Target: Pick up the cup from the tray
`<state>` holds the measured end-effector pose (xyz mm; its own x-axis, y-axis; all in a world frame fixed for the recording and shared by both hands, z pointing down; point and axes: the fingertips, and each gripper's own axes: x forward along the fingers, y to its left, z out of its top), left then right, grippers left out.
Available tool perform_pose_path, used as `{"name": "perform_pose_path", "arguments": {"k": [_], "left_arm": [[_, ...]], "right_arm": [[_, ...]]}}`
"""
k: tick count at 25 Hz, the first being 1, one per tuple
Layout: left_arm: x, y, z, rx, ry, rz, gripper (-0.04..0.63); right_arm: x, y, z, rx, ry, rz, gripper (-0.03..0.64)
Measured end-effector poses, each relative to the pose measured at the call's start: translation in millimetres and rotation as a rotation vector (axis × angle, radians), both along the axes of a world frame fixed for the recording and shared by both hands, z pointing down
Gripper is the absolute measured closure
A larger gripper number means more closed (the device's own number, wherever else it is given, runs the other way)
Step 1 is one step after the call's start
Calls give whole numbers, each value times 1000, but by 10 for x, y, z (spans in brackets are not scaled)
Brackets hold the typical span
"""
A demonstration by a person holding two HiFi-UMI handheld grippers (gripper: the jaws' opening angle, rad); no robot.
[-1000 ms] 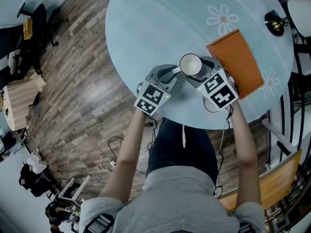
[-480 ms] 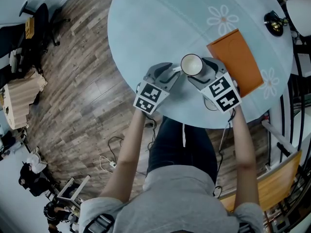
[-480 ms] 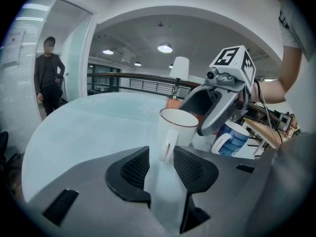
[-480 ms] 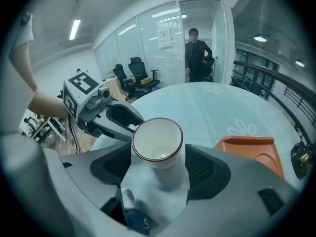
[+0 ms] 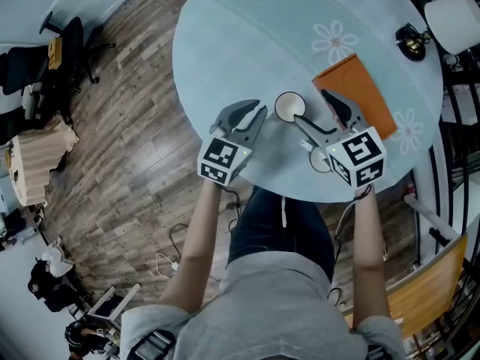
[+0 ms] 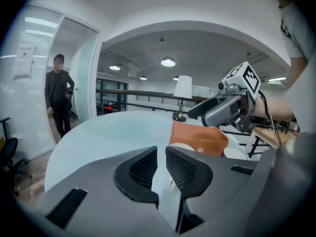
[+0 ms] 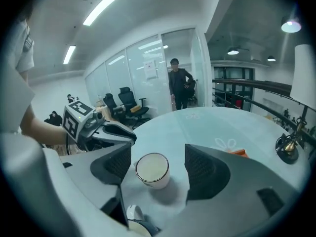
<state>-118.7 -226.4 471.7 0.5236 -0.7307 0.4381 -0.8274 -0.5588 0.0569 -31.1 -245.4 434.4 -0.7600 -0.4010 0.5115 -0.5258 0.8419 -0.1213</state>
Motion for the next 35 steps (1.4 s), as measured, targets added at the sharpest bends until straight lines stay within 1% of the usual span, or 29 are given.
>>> {"name": "perform_pose_path", "arguments": {"k": [3,5,6,7,8,10,11,15,18,24,31,35], "left_arm": [[66,-145,-395,77,42,-32,568],[151,-227,-608,119,54,-42,577],[208,-263,-695,134,52,-44,578],[274,-297,-768,147,49,-44,578],[345,-329,-830,156,47,-45,578],[495,-380,-932,168,46,-51,580],[573,-398,-977,174,47,-53,583],[869,-434,-1110,192,57,-45,584],[1054,-432,-1178,207,61,-24,586],[1292,-447,-1277,231,61,8,586],[1425,-458,-1313,237,51,21,586],[1432,-465,-1297,236,46,21,586]], "right_arm": [[70,-3,-221,1,-67,55,276],[130,-13,-368,9,-124,111,278],[182,-31,-447,16,-158,157,304],[250,-58,-531,25,-198,214,467],[318,-81,-615,32,-244,266,611],[417,-87,-768,58,-316,327,611],[459,-82,-833,90,-325,347,611],[596,-67,-1012,276,-249,401,611],[681,-53,-1074,350,-217,423,611],[893,-76,-1059,347,-232,496,611],[923,-130,-1074,347,-231,515,611],[933,-147,-1062,349,-225,524,611]]}}
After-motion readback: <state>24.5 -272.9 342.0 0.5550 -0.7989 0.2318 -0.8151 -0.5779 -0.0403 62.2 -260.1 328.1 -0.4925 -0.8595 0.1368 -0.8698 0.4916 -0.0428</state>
